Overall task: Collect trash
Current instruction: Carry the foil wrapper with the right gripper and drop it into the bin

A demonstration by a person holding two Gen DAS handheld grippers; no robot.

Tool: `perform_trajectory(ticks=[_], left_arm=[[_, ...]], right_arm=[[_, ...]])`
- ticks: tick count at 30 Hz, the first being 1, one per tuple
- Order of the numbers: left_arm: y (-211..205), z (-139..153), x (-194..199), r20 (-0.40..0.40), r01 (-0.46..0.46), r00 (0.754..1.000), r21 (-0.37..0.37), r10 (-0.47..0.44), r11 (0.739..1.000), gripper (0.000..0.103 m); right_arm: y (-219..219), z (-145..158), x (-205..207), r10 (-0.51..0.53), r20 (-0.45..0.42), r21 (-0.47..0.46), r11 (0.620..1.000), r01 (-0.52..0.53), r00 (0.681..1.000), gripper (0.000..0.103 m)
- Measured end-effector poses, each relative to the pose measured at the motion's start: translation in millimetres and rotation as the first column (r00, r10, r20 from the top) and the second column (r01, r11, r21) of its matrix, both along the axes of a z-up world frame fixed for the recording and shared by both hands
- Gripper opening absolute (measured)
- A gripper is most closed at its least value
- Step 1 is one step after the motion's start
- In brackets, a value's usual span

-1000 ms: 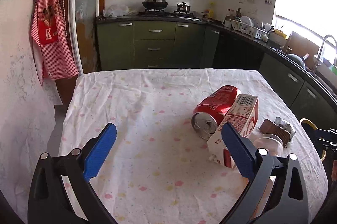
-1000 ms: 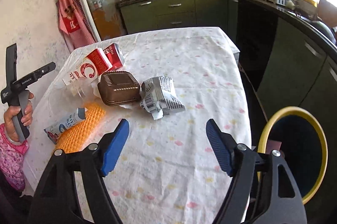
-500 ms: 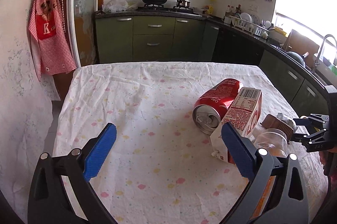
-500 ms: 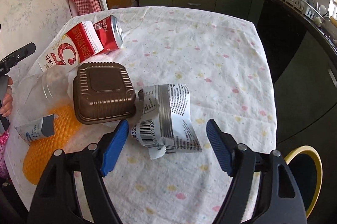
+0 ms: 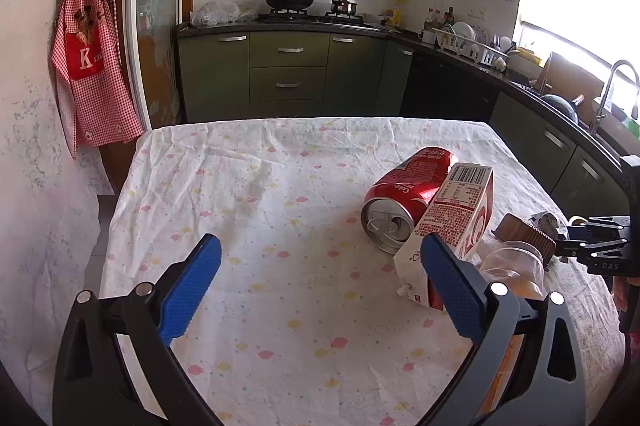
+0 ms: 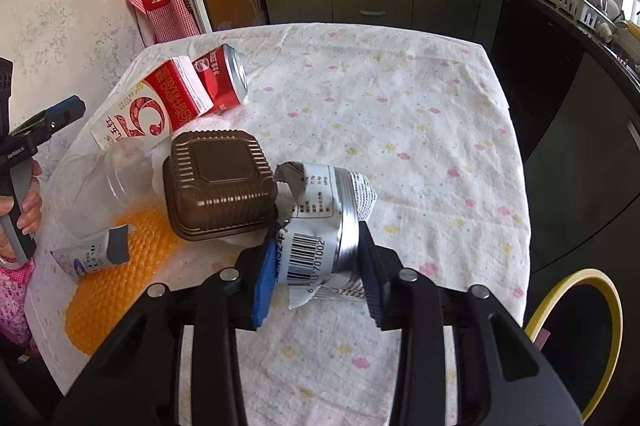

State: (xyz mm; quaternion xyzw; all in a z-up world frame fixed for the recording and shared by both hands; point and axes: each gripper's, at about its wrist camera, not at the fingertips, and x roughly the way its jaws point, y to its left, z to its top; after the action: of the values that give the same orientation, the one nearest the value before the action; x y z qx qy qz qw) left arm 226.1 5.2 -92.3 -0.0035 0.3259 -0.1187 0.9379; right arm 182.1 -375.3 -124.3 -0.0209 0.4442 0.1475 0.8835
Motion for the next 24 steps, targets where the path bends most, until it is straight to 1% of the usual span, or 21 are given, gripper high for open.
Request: perform_trajectory(ticks=[8, 11, 14, 17, 20, 24], left_arm=[[1, 1, -1, 0.005, -0.004, 1.0, -0.004, 0.004, 1.0, 0.098], [1, 1, -1, 0.004, -0.005, 1.0, -0.007, 0.005, 1.0, 0.098], [2, 2, -1, 0.004, -0.005, 1.0, -0.012, 0.005, 1.0, 0.098], [3, 2, -1, 0.0, -0.001, 1.0, -0.026, 0.001, 1.0, 0.098], [4, 1, 0, -0.001, -0.005, 1.0, -0.028, 0.005, 1.0, 0.098], [4, 0, 1, -0.009, -0.006, 1.0, -0.032, 0.006, 0.999, 0.098]], right_arm=[[-24, 36, -40, -0.059, 0.085, 0.069, 0.996, 0.053, 0.995, 0.035], [-46, 50, -59, -0.113, 0.116, 0.074, 0.992, 0.105, 0.987, 0.035], [-81, 54, -77, -0.209, 0.126, 0.061, 0.977, 0.203, 0.97, 0.036], [-127, 44, -87, -0.328, 0.101, 0.033, 0.945, 0.326, 0.939, 0.036], [-176, 26, -94, -0.451, 0.057, 0.005, 0.893, 0.451, 0.891, 0.036], [-222, 0, -95, -0.551, 0.007, -0.037, 0.834, 0.551, 0.834, 0.037]])
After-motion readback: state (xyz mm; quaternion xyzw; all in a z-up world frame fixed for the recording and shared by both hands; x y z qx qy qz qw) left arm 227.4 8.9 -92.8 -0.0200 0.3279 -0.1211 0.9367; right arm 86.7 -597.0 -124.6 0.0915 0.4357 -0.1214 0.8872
